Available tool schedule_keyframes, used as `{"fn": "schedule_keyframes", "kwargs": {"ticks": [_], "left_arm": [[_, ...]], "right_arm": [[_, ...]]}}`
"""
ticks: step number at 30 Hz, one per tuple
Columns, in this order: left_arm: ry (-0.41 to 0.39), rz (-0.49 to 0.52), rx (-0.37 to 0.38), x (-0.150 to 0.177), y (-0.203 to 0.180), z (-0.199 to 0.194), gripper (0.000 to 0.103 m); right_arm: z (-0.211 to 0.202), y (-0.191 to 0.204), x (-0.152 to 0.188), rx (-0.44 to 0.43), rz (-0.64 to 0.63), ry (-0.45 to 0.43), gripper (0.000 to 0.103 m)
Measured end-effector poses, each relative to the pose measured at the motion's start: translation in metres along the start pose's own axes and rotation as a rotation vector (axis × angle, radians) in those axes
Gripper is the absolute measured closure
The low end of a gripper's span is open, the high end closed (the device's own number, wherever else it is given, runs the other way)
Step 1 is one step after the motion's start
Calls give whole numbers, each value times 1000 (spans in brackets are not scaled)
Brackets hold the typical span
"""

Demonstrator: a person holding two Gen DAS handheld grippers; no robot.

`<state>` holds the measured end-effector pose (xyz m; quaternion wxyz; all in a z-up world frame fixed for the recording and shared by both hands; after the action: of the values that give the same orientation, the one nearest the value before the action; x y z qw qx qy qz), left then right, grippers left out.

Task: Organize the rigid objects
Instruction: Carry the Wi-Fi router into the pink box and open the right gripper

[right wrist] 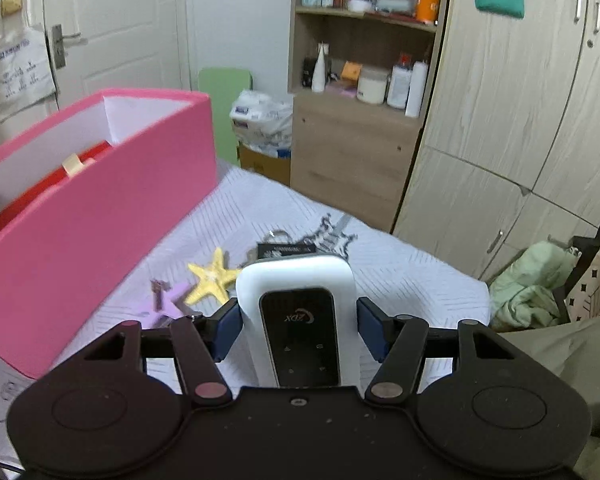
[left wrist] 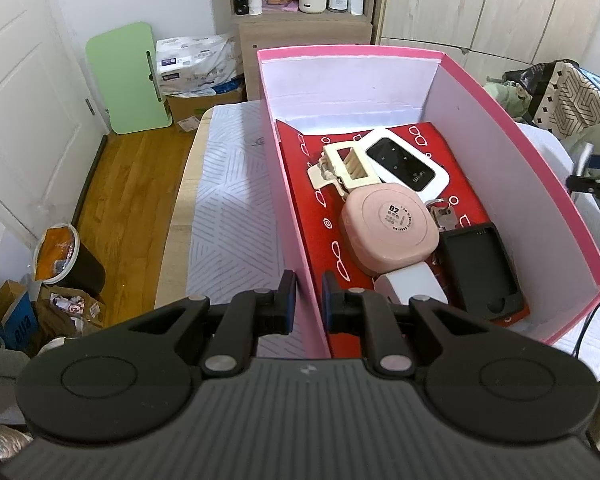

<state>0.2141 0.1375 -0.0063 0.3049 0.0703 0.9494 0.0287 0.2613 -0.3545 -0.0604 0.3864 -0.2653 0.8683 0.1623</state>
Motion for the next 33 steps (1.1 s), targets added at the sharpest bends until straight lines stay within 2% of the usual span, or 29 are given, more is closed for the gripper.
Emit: {"fn": "schedule_keyframes", "kwargs": {"ticks": [6,10,17,20,26,30,33], "left_arm": [[0,-1,1,1,0,0,90],[-3,1,-2,1,-1,0,90],[-5,-2,12,2,1,-1,90],[-9,-2,13,2,2,-1,90],[-9,-5,28,2,5,0,90],[-16,-12,38,3,7,0,90],[-19,-7,43,3,7,0,90]], "right_arm": [[-20,21,-8,-7,-31,-76,37],[-32,34,-19,-44,-33,-133,37],[-61,71,-53,-184,-66,-267,37],[-61,85,-70,-250,-71,-301,37],[-29,124,-92,-292,-149,-273,37],[0,146,-102,-250,-244,-209,37],[23,158,-110,-220,-319,-127,37]]}}
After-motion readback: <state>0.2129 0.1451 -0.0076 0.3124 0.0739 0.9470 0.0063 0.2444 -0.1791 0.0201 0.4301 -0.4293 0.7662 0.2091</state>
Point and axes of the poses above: each gripper's, at about its wrist camera, not at the fingertips, and z roughly the way its jaws point, y to its left, x to its underside, the point moved 1 cm from there along z, roughly the way its jaws point, and after that the axes turned 8 degrees about -x, right-handed, at the moved point
